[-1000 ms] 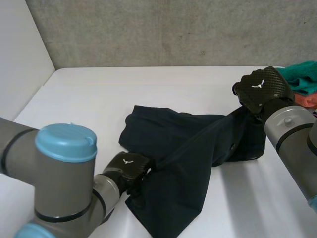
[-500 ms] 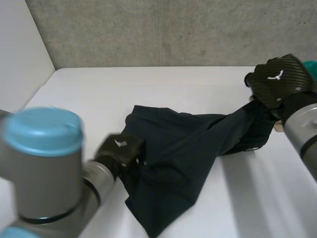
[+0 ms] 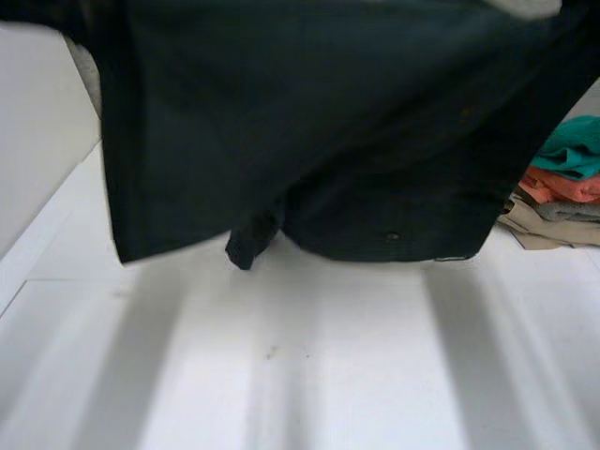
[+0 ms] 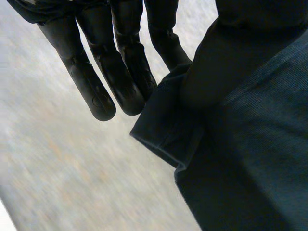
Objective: Fold the laundry.
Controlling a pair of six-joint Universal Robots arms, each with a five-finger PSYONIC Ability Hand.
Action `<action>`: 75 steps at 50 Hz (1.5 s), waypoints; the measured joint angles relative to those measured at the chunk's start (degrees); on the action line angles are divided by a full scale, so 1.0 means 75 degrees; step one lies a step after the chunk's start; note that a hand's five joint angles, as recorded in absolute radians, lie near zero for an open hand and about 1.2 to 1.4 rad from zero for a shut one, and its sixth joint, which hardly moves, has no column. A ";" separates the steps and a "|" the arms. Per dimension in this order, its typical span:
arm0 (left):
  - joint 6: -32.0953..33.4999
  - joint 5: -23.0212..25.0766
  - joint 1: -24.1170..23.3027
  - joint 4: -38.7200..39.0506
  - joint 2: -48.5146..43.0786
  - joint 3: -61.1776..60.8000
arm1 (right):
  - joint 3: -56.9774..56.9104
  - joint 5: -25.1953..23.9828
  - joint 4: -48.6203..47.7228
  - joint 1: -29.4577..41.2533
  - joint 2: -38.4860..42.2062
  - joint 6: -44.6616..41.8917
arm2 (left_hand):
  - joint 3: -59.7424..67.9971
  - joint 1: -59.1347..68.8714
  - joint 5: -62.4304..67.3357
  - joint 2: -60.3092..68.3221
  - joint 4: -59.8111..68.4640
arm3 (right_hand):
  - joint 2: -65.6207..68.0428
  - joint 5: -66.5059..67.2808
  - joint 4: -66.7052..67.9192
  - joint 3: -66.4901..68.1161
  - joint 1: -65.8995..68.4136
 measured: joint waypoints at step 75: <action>0.0783 0.0961 0.0119 0.1863 -0.2314 -0.4245 | 0.1687 -0.0086 -0.1837 0.0314 0.4528 -0.0390 | 0.0032 0.0015 0.0061 0.0024 0.0032 | 0.0126 0.0100 0.0002 0.0052 0.0148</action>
